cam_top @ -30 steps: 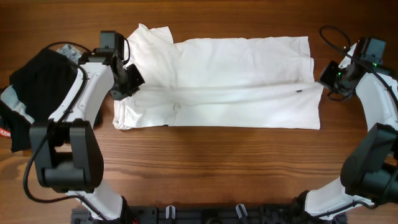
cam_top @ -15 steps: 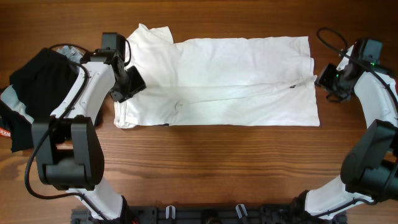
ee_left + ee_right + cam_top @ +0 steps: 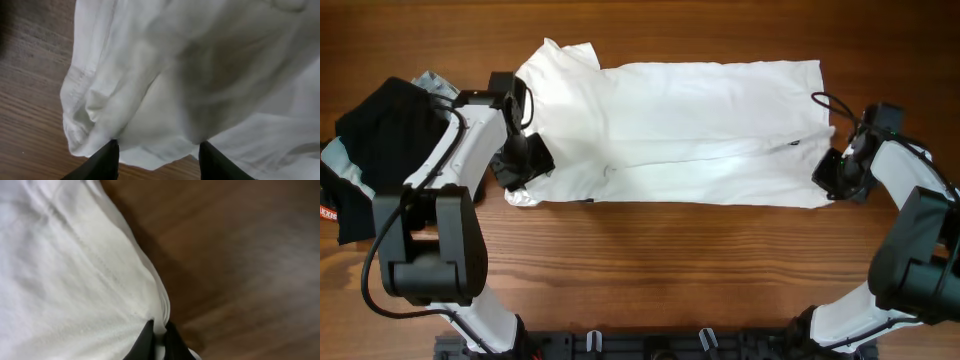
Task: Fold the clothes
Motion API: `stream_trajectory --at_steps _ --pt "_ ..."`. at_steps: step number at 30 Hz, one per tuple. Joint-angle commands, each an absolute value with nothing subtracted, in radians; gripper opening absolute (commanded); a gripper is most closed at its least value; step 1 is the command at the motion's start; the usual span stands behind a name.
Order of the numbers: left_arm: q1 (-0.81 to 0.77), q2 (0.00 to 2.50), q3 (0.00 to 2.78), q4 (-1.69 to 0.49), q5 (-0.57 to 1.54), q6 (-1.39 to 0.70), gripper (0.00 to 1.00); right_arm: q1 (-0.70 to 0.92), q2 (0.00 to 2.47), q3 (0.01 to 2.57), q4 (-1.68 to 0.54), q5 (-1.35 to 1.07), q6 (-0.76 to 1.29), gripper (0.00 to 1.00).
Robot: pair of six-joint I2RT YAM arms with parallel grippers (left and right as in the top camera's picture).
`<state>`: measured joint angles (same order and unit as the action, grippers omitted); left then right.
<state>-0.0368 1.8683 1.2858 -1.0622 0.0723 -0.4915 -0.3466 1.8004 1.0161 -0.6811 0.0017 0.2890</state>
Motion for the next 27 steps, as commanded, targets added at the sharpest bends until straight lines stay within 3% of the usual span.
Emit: stream_trajectory --at_steps 1,4,9,14,16,19,26,27 --pt "-0.031 1.880 1.276 -1.071 0.063 -0.491 0.53 -0.463 1.807 1.029 -0.749 0.230 0.449 0.04" --pt "-0.031 1.880 1.276 -1.070 0.142 -0.488 0.60 -0.543 1.787 1.074 -0.723 0.160 0.412 0.05" --pt "-0.081 1.880 1.275 -1.078 0.194 -0.479 0.64 -0.547 1.790 1.073 -0.715 0.114 0.388 0.07" --pt "-0.134 1.880 1.275 -1.135 0.083 -0.537 0.66 -0.547 1.790 1.072 -0.715 0.110 0.381 0.08" --pt "-0.134 1.880 1.275 -1.169 0.084 -0.536 0.63 -0.547 1.790 1.072 -0.713 0.110 0.381 0.08" --pt "-0.151 1.880 1.266 -1.182 0.084 -0.531 0.47 -0.547 1.790 1.072 -0.711 0.110 0.381 0.09" --pt "-0.219 1.880 1.089 -0.955 0.084 -0.524 0.45 -0.547 1.790 1.072 -0.712 0.110 0.381 0.09" --pt "-0.218 1.880 1.086 -0.940 0.071 -0.524 0.24 -0.547 1.790 1.072 -0.712 0.110 0.381 0.09"
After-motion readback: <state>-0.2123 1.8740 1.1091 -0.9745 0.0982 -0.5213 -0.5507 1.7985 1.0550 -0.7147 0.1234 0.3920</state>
